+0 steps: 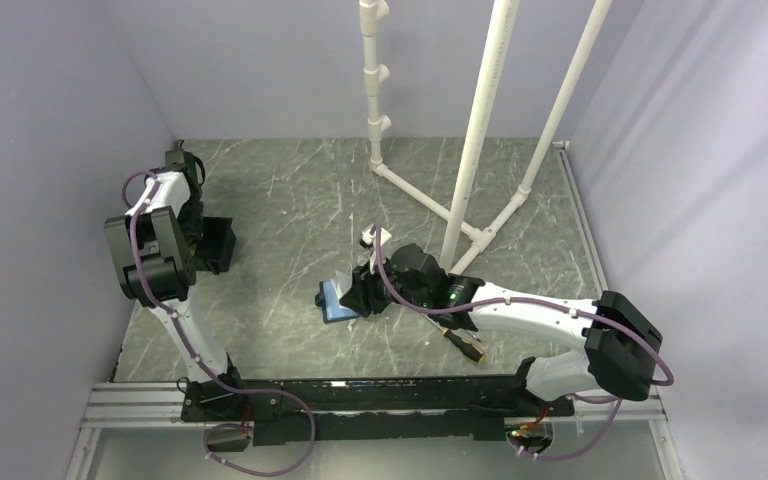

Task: Put the credit cards into the card holder
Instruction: Pick up the credit card from the storage box.

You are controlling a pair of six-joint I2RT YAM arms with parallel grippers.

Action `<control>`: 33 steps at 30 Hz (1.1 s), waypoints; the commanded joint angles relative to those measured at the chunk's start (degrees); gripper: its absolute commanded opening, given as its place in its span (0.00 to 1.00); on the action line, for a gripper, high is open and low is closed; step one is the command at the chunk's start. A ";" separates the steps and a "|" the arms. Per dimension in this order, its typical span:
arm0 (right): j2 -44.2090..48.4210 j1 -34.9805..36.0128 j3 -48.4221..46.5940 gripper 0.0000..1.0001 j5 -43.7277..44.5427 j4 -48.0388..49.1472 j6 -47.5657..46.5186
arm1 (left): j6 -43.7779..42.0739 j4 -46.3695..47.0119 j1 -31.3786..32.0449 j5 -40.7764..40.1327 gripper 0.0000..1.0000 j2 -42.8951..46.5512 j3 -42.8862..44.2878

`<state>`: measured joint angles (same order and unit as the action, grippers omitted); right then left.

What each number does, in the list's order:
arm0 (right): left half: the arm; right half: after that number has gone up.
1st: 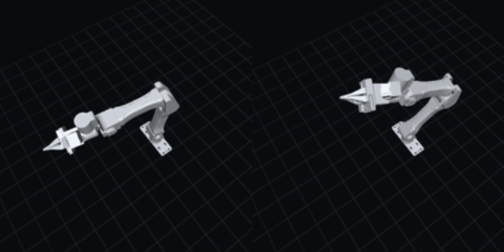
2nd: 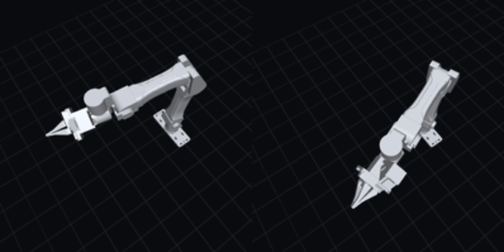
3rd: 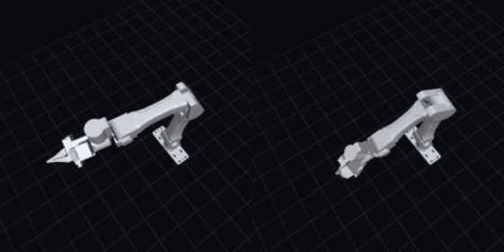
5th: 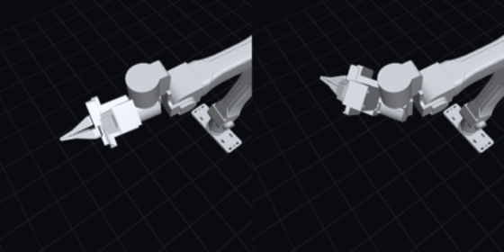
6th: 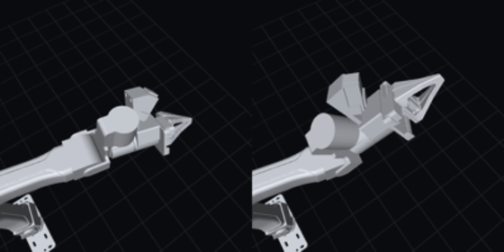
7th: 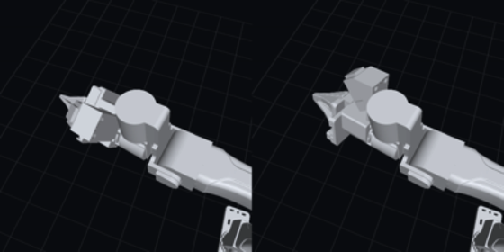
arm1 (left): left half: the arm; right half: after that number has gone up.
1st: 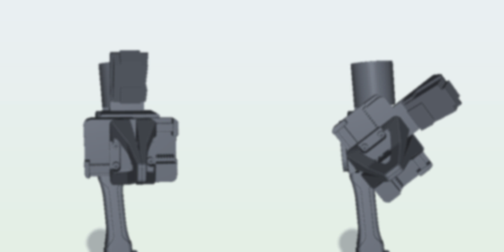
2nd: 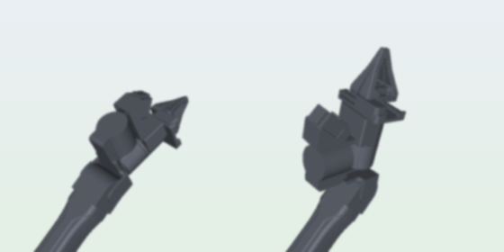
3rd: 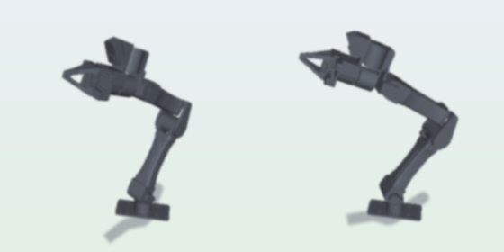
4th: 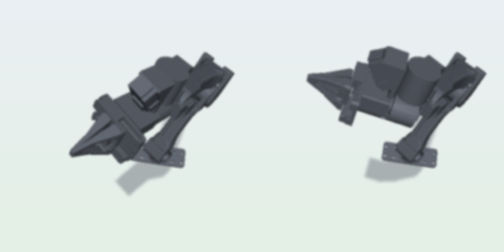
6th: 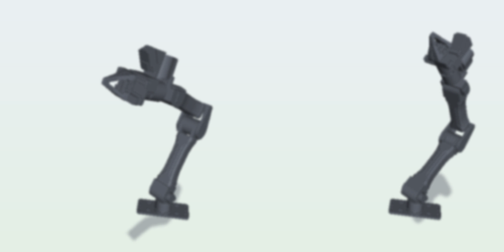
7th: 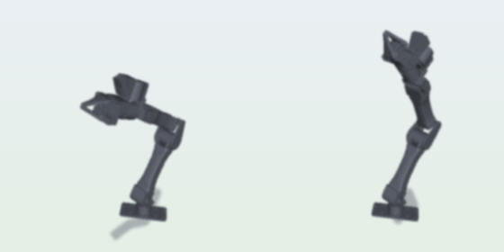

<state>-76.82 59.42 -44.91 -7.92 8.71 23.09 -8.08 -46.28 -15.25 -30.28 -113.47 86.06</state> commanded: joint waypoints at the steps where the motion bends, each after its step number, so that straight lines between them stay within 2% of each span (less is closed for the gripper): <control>1: 1.04 0.26 0.18 0.44 0.62 2.83 -0.94 | 0.55 -0.19 -0.57 -1.20 0.68 1.88 2.44; 7: 0.97 0.41 0.34 0.44 0.79 3.14 -0.94 | 1.31 -0.66 -0.57 -0.01 0.63 1.92 2.80; 13: 1.08 0.61 0.34 0.45 1.15 3.10 -1.03 | 1.73 -1.45 -0.53 0.47 0.50 1.74 2.92; 19: 1.12 0.76 0.43 0.45 1.31 3.24 -1.10 | 2.10 -1.76 -0.56 0.65 0.43 2.16 2.47; 28: 1.07 0.95 0.45 0.46 1.81 3.20 -1.12 | 2.87 -3.08 -0.47 2.01 0.26 2.70 2.63; 33: 1.06 1.04 0.52 0.47 2.09 3.24 -1.08 | 3.34 -3.35 -0.49 2.69 0.22 4.17 1.38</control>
<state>-76.82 60.10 -44.60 -7.29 9.15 22.87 -6.24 -49.36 -15.29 -27.88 -113.25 86.80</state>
